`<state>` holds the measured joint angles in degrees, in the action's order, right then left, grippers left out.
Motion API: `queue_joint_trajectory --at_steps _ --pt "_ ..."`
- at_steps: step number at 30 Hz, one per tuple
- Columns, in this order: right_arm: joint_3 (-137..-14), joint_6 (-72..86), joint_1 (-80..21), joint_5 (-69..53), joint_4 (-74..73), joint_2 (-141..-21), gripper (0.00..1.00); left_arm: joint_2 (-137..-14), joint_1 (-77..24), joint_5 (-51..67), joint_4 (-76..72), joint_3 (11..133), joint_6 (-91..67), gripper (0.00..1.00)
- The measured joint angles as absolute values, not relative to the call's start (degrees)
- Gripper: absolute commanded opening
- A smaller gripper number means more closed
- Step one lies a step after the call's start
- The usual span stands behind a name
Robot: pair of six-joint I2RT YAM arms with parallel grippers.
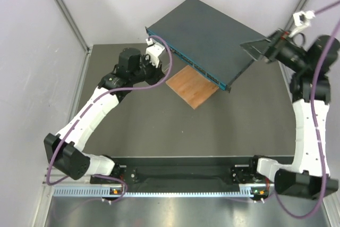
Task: Insert the plug into the switch port
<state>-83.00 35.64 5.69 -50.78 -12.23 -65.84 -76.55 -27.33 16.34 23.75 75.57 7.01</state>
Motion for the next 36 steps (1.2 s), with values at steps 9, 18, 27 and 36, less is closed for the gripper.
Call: queue_joint_trajectory --at_steps 9,18,27,36 --pt "-71.9 31.4 29.0 -57.4 -25.8 -63.8 1.00 -78.8 -25.9 16.8 24.3 77.9 5.8 0.00" --pt "-60.6 36.8 27.2 -59.7 -16.8 -67.1 1.00 -79.1 -25.4 16.8 24.5 77.9 5.0 0.00" --pt "-58.8 43.9 17.6 -57.6 -1.7 -70.8 1.00 -80.2 -24.7 17.0 24.3 77.9 4.4 0.00" --pt "-58.8 48.1 14.3 -54.6 5.3 -74.0 0.72 -84.7 -24.7 16.3 23.1 78.4 4.3 0.00"
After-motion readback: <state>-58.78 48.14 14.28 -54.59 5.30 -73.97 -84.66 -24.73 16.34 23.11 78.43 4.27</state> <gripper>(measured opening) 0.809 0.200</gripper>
